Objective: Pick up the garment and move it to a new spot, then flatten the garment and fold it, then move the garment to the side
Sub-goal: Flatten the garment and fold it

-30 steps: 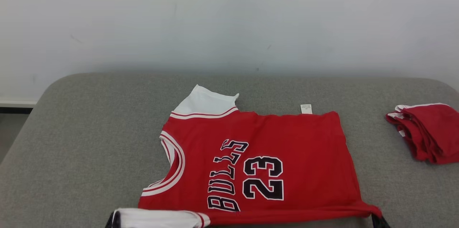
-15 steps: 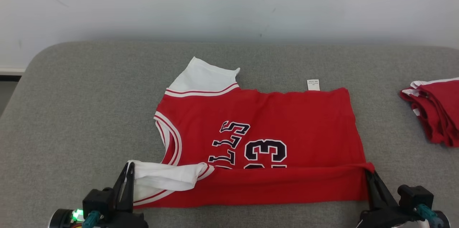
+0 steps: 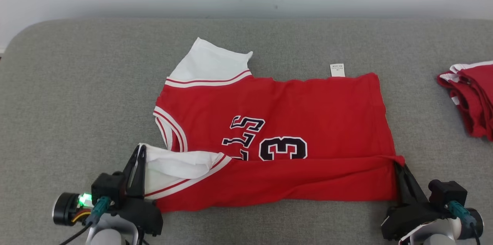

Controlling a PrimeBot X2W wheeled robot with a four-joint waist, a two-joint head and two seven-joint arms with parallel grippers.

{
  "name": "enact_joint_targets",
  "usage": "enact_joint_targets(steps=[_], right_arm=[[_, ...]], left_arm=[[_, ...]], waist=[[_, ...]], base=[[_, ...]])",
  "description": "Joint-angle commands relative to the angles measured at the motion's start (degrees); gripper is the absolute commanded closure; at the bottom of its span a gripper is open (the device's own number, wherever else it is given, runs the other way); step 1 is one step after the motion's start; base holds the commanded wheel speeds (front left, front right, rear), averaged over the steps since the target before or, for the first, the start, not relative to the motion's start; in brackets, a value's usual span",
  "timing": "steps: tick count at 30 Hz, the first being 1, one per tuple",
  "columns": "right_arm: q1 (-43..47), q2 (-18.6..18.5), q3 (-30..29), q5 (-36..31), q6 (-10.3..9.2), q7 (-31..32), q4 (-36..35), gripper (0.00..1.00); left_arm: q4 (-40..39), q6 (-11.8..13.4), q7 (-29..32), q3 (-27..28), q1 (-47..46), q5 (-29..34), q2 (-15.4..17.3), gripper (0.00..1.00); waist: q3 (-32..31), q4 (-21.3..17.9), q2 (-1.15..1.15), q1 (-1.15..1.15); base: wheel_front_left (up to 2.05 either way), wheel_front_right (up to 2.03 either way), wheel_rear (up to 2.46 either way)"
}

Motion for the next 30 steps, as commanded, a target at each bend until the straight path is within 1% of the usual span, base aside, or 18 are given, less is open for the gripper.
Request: enact_joint_targets(steps=[1, 6, 7, 8, 9, 10, 13, 17, 19, 22, 27, 30], right_arm=[[-0.8, 0.5, 0.2, -0.5, -0.17, 0.0, -0.1, 1.0], [-2.0, 0.7, 0.5, -0.7, -0.17, 0.0, 0.3, 1.0], [-2.3, 0.9, 0.5, -0.9, -0.17, 0.0, 0.4, 0.92], [-2.5, 1.3, 0.4, -1.2, -0.17, 0.0, 0.4, 0.58], [-2.8, 1.4, 0.2, -1.1, -0.17, 0.0, 0.3, 0.0], [-3.0, 1.3, 0.1, -0.9, -0.18, 0.0, -0.1, 0.0], [-2.7, 1.4, -0.2, -0.1, -0.18, 0.0, -2.7, 0.0], [0.8, 1.2, -0.8, 0.8, -0.18, 0.0, -5.2, 0.0], [2.5, 1.1, -0.4, 1.5, -0.18, 0.0, -5.7, 0.0], [4.2, 0.8, 0.1, 2.2, -0.18, 0.0, -6.3, 0.0], [6.8, 0.3, 0.3, 4.0, -0.18, 0.0, -4.8, 0.0], [6.8, 0.3, 1.1, 4.6, -0.18, 0.0, -1.6, 0.0]], left_arm=[[0.1, 0.2, -0.2, -0.2, -1.3, 0.8, 0.2, 1.0], [0.0, 0.2, -0.2, -0.8, -2.3, 1.1, 0.4, 1.0], [0.0, 0.2, -0.2, -0.8, -2.4, 1.0, 0.4, 1.0], [-0.3, 0.3, -0.2, -0.6, -2.6, 0.8, 0.3, 0.79], [-0.2, 0.3, -0.2, -0.4, -2.5, 0.5, 0.2, 0.03], [-0.6, 0.4, -0.2, -0.2, -2.6, 0.3, 0.0, 0.0], [-2.3, 0.9, -0.2, 0.5, -1.1, -0.3, -0.5, 0.0], [-5.6, 1.9, -0.2, 2.7, 2.5, -1.9, -1.4, 0.0], [-6.6, 1.7, -0.2, 3.0, 4.9, -2.5, -1.8, 0.0], [-7.2, 2.4, -0.2, 4.2, 6.6, -3.3, -1.9, 0.0], [-7.5, 2.2, -0.2, 5.0, 10.3, -4.2, -2.3, 0.0], [-7.4, 2.1, -0.2, 5.0, 11.1, -4.5, -2.4, 0.0]], waist=[[0.8, -0.4, -0.01, -0.01], [1.6, -0.6, -0.01, -0.01], [1.7, -0.6, -0.01, -0.01], [1.7, -0.6, -0.01, -0.01], [1.8, -0.6, -0.01, -0.01], [1.8, -0.6, -0.01, -0.01], [1.7, -0.4, -0.01, -0.01], [1.0, 0.0, -0.01, -0.01], [0.7, 0.2, -0.01, -0.01], [0.5, 0.3, -0.01, -0.01], [0.2, 0.5, -0.01, -0.01], [0.1, 0.7, -0.01, -0.01]], base=[[0.0, 0.0, 0.0], [0.0, 0.0, 0.0], [0.0, 0.0, 0.0], [0.0, 0.0, 0.0], [0.0, 0.0, 0.0], [0.0, 0.0, 0.0], [0.0, 0.0, 0.0], [0.0, 0.0, 0.0], [0.0, 0.0, 0.0], [0.0, 0.0, 0.0], [0.0, 0.0, 0.0], [0.0, 0.0, 0.0]])
